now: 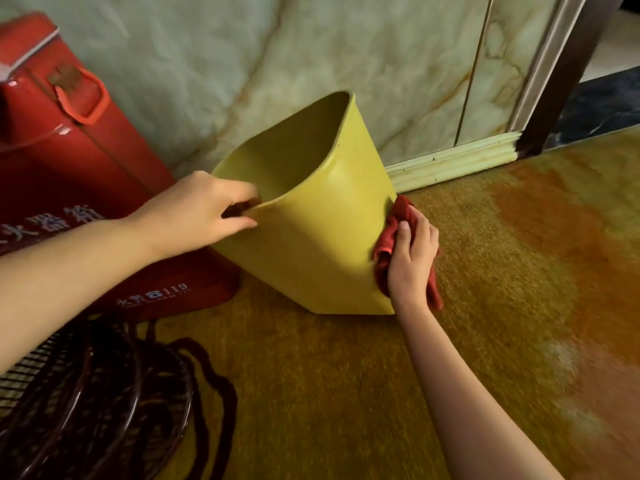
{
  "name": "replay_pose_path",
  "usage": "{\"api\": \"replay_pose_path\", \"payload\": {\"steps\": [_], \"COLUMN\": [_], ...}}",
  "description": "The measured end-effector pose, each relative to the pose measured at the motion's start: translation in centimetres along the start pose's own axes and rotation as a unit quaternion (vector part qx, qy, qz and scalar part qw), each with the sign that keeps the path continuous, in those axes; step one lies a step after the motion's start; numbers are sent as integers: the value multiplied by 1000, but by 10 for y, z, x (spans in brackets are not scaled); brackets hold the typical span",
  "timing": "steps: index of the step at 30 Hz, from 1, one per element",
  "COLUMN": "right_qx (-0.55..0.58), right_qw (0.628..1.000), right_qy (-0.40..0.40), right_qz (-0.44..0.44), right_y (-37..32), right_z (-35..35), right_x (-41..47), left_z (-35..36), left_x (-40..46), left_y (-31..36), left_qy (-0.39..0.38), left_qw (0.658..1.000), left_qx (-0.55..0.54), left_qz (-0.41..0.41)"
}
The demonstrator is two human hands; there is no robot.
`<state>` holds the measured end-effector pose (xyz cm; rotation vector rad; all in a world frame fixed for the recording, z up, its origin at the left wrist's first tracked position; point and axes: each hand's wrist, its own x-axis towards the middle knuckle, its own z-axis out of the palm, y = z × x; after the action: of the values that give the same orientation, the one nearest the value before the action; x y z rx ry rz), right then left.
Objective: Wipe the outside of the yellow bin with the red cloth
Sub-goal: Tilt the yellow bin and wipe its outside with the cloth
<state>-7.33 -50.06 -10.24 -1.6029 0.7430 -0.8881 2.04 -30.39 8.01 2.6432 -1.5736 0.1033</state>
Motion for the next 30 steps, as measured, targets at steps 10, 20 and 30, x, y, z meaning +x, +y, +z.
{"api": "replay_pose_path", "payload": {"steps": [10,20,30], "right_qx": [76,-40,-33], "right_qw": [993,999,996], "right_qy": [-27,-29,-48], "right_qz": [88,0,64], "right_y": [-5,-8,-26], "right_z": [-3,-22,-61], "right_x": [3,-16,-21], "left_z": [2,19,27], "left_x": [40,38,23], "left_y": [-2,5,15], "left_qy": [32,104,53], "left_qw": [999,993,995], "left_qx": [30,46,8], "left_qz": [5,9,-83]}}
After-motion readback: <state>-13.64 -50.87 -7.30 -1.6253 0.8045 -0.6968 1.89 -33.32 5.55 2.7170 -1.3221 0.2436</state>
